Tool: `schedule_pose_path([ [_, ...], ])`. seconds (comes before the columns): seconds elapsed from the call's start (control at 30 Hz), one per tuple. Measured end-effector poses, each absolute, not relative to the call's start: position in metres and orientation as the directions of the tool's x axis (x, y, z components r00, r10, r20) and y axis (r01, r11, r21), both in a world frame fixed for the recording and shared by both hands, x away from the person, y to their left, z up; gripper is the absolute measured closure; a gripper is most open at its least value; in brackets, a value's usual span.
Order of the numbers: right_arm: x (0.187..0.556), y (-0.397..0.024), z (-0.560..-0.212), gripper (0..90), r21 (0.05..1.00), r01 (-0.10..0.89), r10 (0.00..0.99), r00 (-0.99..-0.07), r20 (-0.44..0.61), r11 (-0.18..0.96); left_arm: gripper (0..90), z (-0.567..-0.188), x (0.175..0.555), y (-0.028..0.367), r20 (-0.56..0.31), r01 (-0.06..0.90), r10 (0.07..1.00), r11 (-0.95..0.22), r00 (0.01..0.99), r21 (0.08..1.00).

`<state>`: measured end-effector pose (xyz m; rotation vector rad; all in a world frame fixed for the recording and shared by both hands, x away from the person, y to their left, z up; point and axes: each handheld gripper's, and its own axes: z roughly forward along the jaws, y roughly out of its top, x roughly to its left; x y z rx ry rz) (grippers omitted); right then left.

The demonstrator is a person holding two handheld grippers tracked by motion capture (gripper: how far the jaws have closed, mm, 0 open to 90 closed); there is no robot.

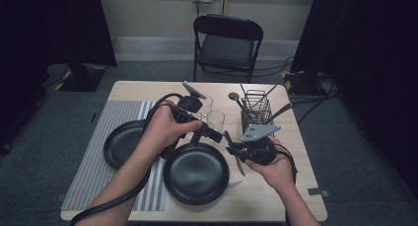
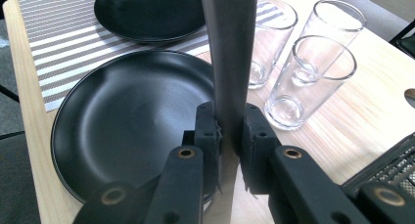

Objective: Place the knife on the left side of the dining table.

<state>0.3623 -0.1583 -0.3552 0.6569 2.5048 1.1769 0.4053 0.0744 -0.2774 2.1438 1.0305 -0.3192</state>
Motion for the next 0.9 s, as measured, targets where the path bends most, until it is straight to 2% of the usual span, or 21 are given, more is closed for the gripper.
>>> schedule_pose_path([
  [0.7, 0.362, -0.154, -0.357, 80.0, 0.771, 0.262, 0.494, -0.866, -0.078, 0.580, 49.6, -0.282, 0.406, 0.058, -0.536, 0.805, 0.606, -0.367, 0.587, 0.466],
  [0.9, 0.361, -0.151, -0.355, 80.0, 0.768, 0.255, 0.486, -0.870, -0.084, 0.587, 56.3, -0.282, 0.405, 0.058, -0.524, 0.805, 0.619, -0.371, 0.586, 0.462],
])
